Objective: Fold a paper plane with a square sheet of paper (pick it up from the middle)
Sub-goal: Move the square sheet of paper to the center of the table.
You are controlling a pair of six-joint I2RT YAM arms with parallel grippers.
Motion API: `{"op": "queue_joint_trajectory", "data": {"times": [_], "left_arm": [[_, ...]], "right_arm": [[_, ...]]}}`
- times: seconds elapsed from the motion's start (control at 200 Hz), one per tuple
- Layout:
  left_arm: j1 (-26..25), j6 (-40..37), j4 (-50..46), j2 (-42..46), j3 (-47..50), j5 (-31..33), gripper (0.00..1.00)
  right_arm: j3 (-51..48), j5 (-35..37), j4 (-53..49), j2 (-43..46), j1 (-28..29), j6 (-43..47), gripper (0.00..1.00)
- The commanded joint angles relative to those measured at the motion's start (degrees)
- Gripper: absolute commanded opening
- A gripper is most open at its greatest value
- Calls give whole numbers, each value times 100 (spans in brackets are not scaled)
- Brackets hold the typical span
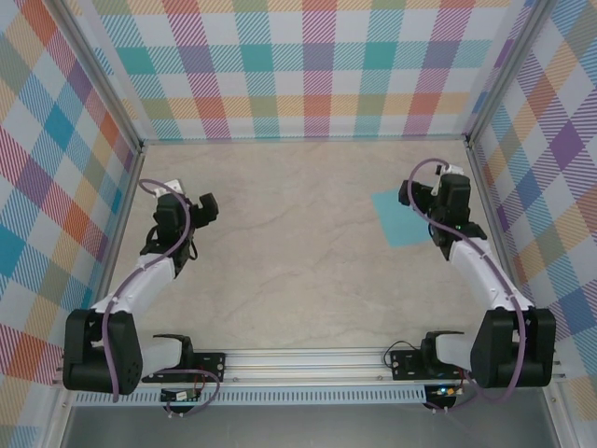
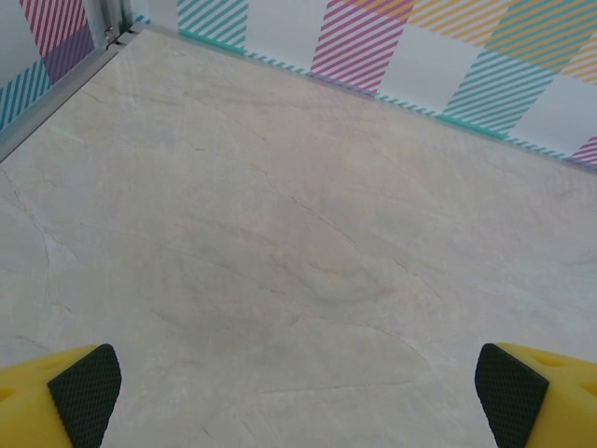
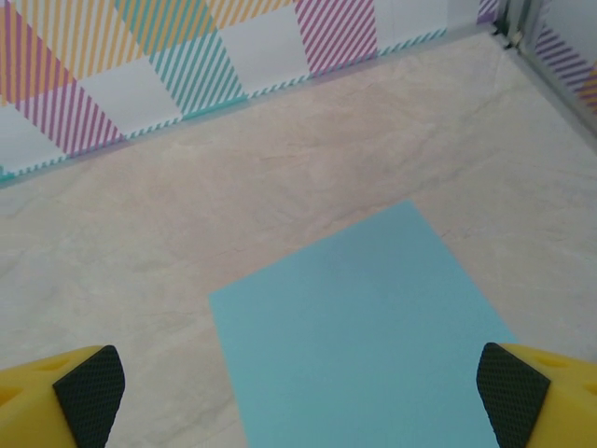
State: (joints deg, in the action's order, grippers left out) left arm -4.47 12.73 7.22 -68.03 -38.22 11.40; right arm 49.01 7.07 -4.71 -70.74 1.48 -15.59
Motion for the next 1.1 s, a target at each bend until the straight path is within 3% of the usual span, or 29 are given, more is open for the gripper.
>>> {"op": "queue_joint_trajectory", "data": {"times": [0.0,0.26,0.68,0.91,1.095], "left_arm": [[-62,340,-982,374,-209,-196,100],[-59,233,-1428,372,-526,-636,100],[-63,752,-1461,112,-557,-778,100],[-63,1130,-1496,-107,-648,-1210,100],[-123,1370,-1625,-361,-810,-1311,100]], "right_arm": [[374,-890,-1644,-392,-38,-730,100],[951,-2036,-1669,-1799,-33,-1643,97],[2312,-2057,-2050,-3720,-17,-1928,90],[2357,-2069,-2091,-4101,134,-2057,88],[2098,-2254,-2077,-4132,611,-2224,87]]}}
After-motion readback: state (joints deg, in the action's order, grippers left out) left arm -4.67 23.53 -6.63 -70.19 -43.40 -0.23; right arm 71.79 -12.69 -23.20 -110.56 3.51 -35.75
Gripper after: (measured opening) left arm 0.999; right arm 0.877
